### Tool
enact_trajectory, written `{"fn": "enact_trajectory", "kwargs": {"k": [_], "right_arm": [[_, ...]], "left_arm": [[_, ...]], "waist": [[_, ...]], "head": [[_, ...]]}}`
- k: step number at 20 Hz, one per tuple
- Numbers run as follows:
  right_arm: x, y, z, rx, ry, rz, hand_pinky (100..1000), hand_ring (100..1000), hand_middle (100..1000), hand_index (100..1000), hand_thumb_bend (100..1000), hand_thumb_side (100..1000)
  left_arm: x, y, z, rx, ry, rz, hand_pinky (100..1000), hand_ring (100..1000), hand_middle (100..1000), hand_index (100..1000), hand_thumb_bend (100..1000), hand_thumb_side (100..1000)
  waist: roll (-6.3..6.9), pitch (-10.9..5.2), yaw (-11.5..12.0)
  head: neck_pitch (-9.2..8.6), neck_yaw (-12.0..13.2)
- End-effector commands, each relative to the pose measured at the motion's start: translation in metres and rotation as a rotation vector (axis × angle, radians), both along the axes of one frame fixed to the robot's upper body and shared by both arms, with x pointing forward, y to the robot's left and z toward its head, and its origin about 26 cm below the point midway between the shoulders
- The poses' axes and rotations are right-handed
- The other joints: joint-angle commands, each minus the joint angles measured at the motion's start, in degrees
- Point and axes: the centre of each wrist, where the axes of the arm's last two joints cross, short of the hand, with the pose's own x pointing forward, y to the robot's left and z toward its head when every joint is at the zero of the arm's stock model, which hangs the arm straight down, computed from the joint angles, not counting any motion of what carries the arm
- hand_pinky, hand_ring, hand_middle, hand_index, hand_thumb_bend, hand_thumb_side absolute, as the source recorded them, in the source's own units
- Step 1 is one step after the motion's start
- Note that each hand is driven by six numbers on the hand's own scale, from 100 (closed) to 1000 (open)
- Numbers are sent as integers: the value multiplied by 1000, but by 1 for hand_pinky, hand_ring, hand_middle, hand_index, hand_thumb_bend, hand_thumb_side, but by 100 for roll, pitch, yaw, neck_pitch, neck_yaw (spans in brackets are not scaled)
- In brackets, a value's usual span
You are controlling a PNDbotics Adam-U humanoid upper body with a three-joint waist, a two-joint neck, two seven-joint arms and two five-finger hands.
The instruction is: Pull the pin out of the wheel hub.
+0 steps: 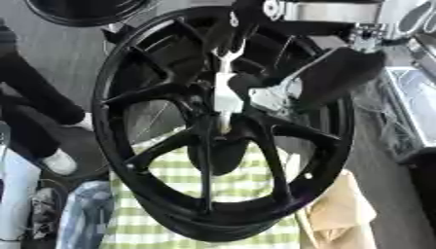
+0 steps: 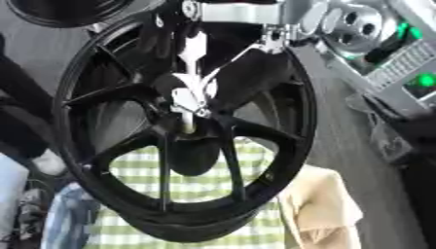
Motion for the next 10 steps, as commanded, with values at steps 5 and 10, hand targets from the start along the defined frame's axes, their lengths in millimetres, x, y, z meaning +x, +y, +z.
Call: {"fn": "enact_trajectory", "kwargs": {"k": [5,10], "right_arm": [[-1,-4,-2,-8,-55,-39,855,811,777,888,100,543],[0,-4,-7,-2,-47,-69,859,817,782,892,100,548]], "left_arm": [[-1,2,12,19,-32,-5,708,630,613,700,139,786],[-1,1,12,19,-31,-10,707,630,613,700,138,786]], "waist": [[30,-100,23],[39,-87,35]], "head": [[35,6],[35,-23]]}}
